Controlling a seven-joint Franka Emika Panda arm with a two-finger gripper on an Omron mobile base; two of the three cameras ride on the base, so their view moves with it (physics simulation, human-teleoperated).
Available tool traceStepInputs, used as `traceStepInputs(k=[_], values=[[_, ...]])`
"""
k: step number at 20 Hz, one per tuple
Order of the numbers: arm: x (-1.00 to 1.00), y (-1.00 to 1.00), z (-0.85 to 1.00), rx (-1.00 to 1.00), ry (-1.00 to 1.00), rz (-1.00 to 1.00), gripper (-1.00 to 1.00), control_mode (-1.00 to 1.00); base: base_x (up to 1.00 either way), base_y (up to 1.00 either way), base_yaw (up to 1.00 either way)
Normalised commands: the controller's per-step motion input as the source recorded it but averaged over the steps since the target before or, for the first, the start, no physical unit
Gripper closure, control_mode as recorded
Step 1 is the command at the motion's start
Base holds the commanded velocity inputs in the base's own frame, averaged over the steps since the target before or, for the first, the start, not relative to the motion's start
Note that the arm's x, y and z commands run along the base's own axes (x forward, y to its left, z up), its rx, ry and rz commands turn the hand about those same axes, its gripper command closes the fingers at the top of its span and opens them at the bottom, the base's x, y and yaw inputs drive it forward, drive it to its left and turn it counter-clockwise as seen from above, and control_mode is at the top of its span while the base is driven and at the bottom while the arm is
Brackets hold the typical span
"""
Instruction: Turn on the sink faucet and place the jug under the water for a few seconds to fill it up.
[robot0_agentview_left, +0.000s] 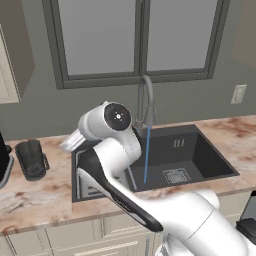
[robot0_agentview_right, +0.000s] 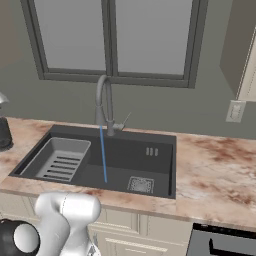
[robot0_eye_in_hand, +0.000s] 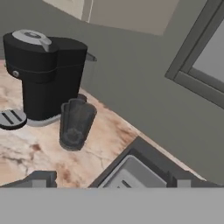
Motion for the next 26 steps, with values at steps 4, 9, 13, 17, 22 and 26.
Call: traceStepInputs(k=[4,9,13,17,22,26], values=[[0.11,0.44,-0.24,0.05,0.08,0.01,-1.0,-1.0,0.0,0.0,0.0],[0.33,0.35,-0.34,0.03,0.03,0.03,-1.0,-1.0,0.0,0.0,0.0],[0.32,0.09,-0.26,0.06,0.02,0.06,-1.0,-1.0,0.0,0.0,0.0],[0.15,0.1,-0.2,0.0,0.07,0.03,-1.0,-1.0,0.0,0.0,0.0],[0.12,0.02,-0.34,0.0,0.08,0.01,-1.0,-1.0,0.0,0.0,0.0],[0.25,0.01,-0.33,0.0,0.05,0.02,-1.0,-1.0,0.0,0.0,0.0]])
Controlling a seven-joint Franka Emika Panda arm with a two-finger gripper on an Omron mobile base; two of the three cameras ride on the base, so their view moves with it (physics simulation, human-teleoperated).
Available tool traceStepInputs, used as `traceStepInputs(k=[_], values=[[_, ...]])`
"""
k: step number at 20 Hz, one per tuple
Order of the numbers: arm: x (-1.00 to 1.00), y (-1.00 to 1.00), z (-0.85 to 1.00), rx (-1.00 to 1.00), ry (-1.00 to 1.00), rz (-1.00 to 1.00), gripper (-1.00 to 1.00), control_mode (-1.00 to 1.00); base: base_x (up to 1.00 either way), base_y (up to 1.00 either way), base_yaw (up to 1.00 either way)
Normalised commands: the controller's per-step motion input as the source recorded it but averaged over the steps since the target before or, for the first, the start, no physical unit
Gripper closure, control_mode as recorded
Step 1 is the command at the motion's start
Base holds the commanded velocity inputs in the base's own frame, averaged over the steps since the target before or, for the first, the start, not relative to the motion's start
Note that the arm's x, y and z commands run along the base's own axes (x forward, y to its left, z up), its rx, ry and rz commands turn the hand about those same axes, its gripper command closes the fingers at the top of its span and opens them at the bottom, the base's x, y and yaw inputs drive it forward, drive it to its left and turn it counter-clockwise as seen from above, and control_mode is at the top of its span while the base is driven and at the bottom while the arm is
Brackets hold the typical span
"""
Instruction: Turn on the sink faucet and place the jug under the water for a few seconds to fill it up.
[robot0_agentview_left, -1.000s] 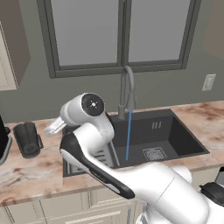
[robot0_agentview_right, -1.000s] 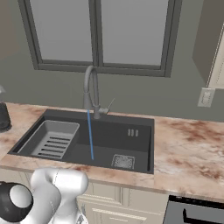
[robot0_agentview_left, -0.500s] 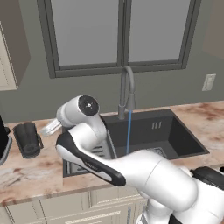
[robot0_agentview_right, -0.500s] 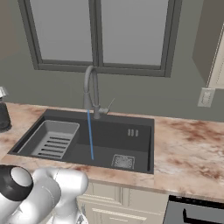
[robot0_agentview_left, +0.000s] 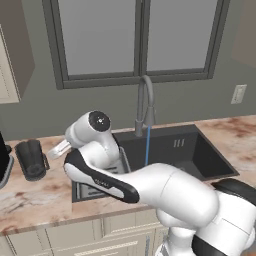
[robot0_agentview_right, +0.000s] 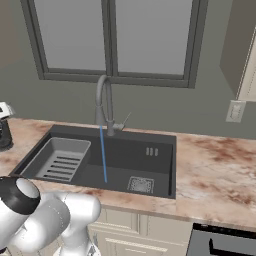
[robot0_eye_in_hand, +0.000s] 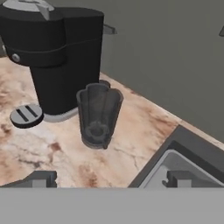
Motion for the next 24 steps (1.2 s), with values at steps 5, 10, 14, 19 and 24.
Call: traceStepInputs(k=[5,10,14,19,24], values=[[0.27,0.0,-0.05,0.02,0.02,0.02,-1.0,-1.0,0.0,0.0,0.0],[0.26,0.0,0.0,0.0,0.0,0.02,-1.0,-1.0,0.0,0.0,0.0],[0.31,0.03,-0.05,0.0,0.0,0.03,-1.0,-1.0,0.0,0.0,0.0],[0.42,0.21,-0.11,0.0,0.02,0.04,-1.0,-1.0,0.0,0.0,0.0],[0.39,0.28,-0.11,0.0,0.04,0.03,-1.0,-1.0,0.0,0.0,0.0]])
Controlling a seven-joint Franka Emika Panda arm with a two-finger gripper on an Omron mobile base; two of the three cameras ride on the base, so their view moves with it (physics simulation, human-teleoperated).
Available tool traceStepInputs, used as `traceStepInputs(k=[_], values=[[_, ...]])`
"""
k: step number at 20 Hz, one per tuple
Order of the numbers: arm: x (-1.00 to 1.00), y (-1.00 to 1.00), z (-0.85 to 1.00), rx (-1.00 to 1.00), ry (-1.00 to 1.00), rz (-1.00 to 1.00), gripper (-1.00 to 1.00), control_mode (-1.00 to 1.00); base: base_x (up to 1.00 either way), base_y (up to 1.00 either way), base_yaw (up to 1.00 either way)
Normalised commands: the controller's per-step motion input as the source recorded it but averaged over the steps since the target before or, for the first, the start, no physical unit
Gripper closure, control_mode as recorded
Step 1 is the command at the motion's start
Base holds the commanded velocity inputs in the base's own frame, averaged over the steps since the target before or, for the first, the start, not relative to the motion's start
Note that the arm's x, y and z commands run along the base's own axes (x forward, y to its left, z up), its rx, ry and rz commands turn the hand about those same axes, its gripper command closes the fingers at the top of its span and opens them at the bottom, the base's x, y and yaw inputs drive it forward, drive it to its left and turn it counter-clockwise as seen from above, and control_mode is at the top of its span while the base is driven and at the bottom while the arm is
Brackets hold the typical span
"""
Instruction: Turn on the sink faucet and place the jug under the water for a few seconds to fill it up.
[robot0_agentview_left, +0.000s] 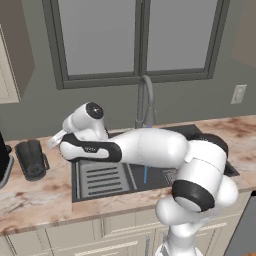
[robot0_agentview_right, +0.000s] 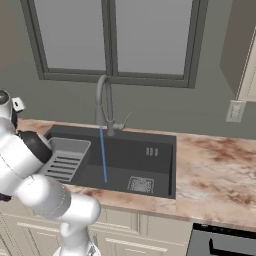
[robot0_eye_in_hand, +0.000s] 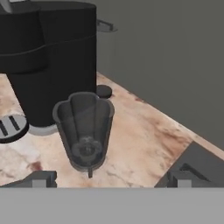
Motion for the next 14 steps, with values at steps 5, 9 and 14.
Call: traceStepInputs(k=[5,9,14], values=[[0.27,0.37,-0.29,0.0,0.04,0.05,-1.0,-1.0,0.0,0.0,0.0],[0.11,0.5,-0.3,0.0,0.04,0.05,-1.0,-1.0,0.0,0.0,0.0],[0.02,0.2,-0.08,0.0,0.02,0.02,-1.0,-1.0,0.0,0.0,0.0]])
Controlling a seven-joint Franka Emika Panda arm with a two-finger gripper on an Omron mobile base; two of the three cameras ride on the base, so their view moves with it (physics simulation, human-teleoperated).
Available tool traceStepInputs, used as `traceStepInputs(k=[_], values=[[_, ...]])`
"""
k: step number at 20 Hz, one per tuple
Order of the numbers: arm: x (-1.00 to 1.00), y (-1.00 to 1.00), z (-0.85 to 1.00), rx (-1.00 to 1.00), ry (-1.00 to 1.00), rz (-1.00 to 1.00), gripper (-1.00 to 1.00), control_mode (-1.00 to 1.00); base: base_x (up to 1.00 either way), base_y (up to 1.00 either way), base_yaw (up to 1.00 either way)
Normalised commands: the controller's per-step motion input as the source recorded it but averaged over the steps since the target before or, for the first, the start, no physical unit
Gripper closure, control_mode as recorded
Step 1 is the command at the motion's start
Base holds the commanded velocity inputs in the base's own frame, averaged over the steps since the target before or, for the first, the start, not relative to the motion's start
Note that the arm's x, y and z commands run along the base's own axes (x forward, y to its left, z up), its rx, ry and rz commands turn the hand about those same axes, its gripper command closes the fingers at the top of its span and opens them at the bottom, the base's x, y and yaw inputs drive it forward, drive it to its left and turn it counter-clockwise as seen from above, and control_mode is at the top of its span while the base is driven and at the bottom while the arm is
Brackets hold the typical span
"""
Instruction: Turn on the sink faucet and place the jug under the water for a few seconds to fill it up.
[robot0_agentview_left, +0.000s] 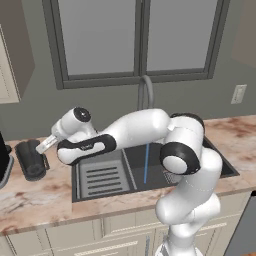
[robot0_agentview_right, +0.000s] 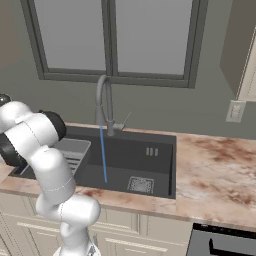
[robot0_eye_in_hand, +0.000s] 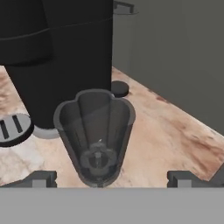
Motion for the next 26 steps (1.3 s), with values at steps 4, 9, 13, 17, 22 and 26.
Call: traceStepInputs(k=[4,9,13,17,22,26], values=[[0.0,0.04,-0.1,0.0,0.0,0.0,-1.0,-1.0,0.0,0.0,0.0],[0.0,0.15,-0.33,0.0,0.0,0.0,-1.0,-1.0,0.0,0.0,0.0],[0.0,0.11,-0.19,0.0,0.01,0.0,-1.0,-1.0,0.0,0.0,0.0],[0.02,0.07,-0.11,0.0,0.02,0.0,-1.0,-1.0,0.0,0.0,0.0],[0.09,0.18,-0.14,0.0,0.05,0.0,-1.0,-1.0,0.0,0.0,0.0],[0.14,0.06,-0.06,0.0,0.04,0.0,-1.0,-1.0,0.0,0.0,0.0]])
